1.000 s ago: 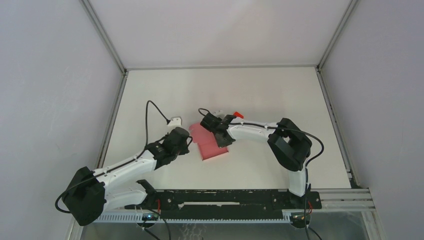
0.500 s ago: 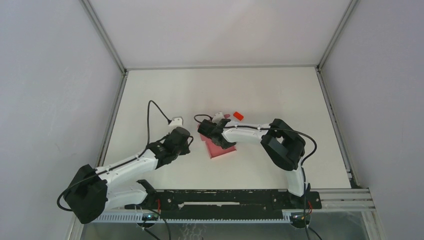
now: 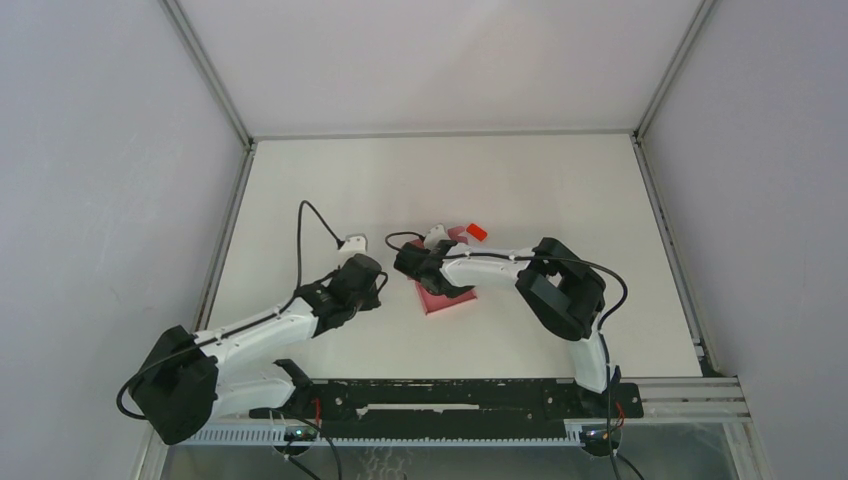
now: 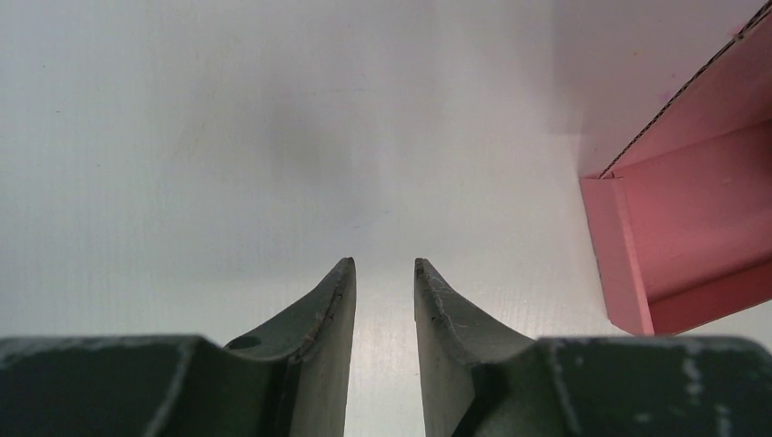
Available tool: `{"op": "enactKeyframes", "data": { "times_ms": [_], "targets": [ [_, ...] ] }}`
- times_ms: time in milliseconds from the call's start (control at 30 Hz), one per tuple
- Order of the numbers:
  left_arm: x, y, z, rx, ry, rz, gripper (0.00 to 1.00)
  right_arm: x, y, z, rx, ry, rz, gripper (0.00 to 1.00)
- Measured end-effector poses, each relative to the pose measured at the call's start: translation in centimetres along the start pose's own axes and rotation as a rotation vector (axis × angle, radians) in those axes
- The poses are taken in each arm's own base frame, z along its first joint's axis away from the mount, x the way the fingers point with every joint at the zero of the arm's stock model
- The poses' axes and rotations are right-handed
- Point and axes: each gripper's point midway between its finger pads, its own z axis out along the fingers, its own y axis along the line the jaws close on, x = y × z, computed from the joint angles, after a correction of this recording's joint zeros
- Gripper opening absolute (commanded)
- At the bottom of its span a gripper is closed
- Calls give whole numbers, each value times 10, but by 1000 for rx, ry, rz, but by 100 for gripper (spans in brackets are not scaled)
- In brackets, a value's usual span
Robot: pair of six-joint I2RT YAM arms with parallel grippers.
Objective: Fold the paper box
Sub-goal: Fold the paper box at the center of the board.
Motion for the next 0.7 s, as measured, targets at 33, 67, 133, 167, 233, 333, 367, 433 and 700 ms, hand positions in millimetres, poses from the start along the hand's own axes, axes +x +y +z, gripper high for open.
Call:
{"op": "enactKeyframes", "data": {
  "times_ms": [33, 67, 133, 167, 233, 333, 367, 433, 700],
  "targets": [
    [0, 0, 0, -1, 1, 1, 35, 0, 0, 0, 2, 0, 0, 1],
    [1, 0, 1, -2, 2, 1, 35, 0, 0, 0, 3, -1, -1, 1],
    [1, 0, 1, -3, 4, 3, 35, 0, 0, 0, 3, 0, -2, 3],
    [1, 0, 1, -4, 5, 3, 35, 0, 0, 0, 2, 0, -3, 5],
    [2, 1, 1, -4, 7, 4, 35, 0, 0, 0, -3, 2, -6, 9],
    [2, 0, 1, -4, 8, 4, 35, 0, 2, 0, -15, 7, -14, 13],
    [2, 0, 1, -4, 8, 4, 35, 0, 2, 0, -19, 8, -14, 13],
    [2, 0, 1, -3, 9, 4, 35, 0, 3, 0, -31, 10, -15, 15],
    [3, 0, 1, -2, 11, 4, 35, 2, 13, -5, -194, 36, 66, 27]
  ]
}}
